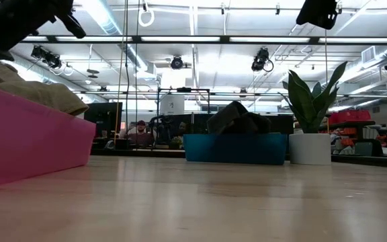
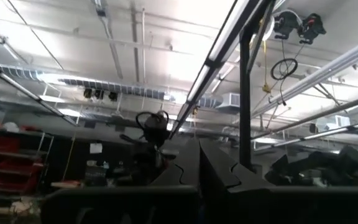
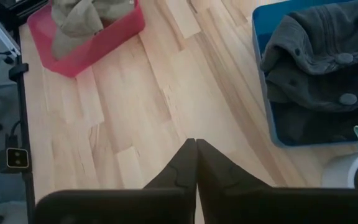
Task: Pick & Place hat
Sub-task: Return to Home Position
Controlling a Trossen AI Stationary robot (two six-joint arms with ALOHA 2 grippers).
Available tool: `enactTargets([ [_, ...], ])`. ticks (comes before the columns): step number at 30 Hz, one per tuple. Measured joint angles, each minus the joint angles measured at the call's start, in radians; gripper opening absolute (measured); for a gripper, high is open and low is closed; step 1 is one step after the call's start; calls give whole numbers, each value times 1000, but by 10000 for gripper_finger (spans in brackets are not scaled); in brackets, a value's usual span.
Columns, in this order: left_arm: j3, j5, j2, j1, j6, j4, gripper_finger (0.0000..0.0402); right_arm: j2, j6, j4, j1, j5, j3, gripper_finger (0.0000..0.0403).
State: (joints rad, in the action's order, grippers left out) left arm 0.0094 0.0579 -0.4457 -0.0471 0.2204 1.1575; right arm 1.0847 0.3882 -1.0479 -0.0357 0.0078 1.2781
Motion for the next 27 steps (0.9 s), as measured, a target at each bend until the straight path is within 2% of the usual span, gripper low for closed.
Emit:
enactTargets([
  [7, 0, -141, 102, 100, -99, -237, 1, 0, 37, 0, 0, 1, 0, 8],
  [11, 0, -161, 188, 140, -138, -328, 1, 0, 49, 0, 0, 2, 0, 8],
  [20, 0, -219, 445, 157, -154, -718, 2, 0, 60, 0, 0, 2, 0, 9],
  [27, 9, -216, 444, 158, -115, -921, 1, 1, 105, -3, 0, 2, 0, 9],
])
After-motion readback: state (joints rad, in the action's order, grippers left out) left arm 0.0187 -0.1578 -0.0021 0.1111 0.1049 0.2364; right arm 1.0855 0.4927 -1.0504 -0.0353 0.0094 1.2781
